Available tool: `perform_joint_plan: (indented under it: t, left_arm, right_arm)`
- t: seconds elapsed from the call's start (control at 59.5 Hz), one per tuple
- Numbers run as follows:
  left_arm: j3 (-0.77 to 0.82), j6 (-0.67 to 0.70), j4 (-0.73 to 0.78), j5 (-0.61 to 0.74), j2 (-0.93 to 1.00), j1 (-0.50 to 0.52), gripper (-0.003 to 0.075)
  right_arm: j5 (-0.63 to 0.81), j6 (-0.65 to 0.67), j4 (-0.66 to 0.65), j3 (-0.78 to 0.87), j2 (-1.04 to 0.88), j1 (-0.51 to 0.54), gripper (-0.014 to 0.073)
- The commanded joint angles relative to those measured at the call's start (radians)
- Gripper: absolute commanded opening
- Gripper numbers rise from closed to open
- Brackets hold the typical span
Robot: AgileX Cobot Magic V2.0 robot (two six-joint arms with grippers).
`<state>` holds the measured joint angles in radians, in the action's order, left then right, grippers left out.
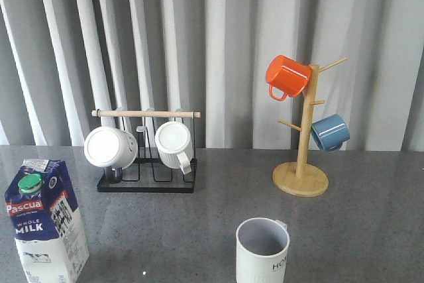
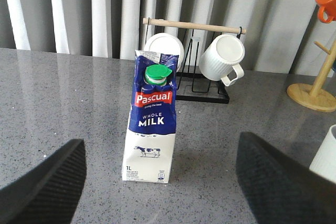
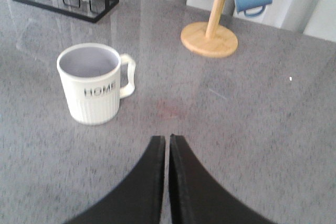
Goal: Place milk next to cup
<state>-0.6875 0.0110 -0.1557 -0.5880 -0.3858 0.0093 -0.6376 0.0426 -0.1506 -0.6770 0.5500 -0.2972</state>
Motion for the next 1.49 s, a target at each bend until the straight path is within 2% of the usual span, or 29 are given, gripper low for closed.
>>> perform_joint_plan:
  t: [0.0,0.235,0.403,0.521,0.689,0.957,1.142,1.327,1.478]
  left_arm:
    - [-0.031,0.003,-0.015,0.069,-0.012,-0.001,0.0573]
    - [-0.041,0.001,-0.074,0.072,-0.014,-0.001,0.057]
    - [-0.157,-0.106,-0.155,-0.048,-0.1,-0.001,0.0572]
    - [-0.294,-0.176,-0.173,-0.122,-0.206,-0.001,0.0578]
    - [-0.527,-0.215,-0.168,-0.14,-0.416,-0.001,0.0577]
    - [-0.952,-0.216,-0.167,-0.402,-0.838,-0.001,0.0577]
    - [-1.154,-0.186,-0.111,-0.53,-1.037,-0.001,0.0575]
    - [-1.197,-0.119,0.013,-0.553,-1.119,-0.001,0.0575]
    - [-1.197,-0.093,0.013,-0.564,-1.149,-0.001,0.0575]
  right_arm:
    - [0.05,-0.002,-0.009,0.073,-0.095,0.0,-0.0011]
    - [0.044,0.002,-0.008,0.203,-0.195,0.0,-0.0011]
    - [0.04,0.005,-0.001,0.227,-0.195,0.0,-0.0008]
    - [0.046,0.005,0.018,0.227,-0.195,0.0,-0.0008]
    - [0.041,0.005,0.025,0.227,-0.195,0.0,-0.0008]
    - [0.025,0.006,0.036,0.229,-0.195,0.0,-0.0008]
    - [-0.007,0.006,0.05,0.229,-0.195,0.0,-0.0008]
    - [-0.026,0.002,0.05,0.229,-0.195,0.0,-0.0008]
    - [-0.032,0.002,0.05,0.229,-0.195,0.0,-0.0008]
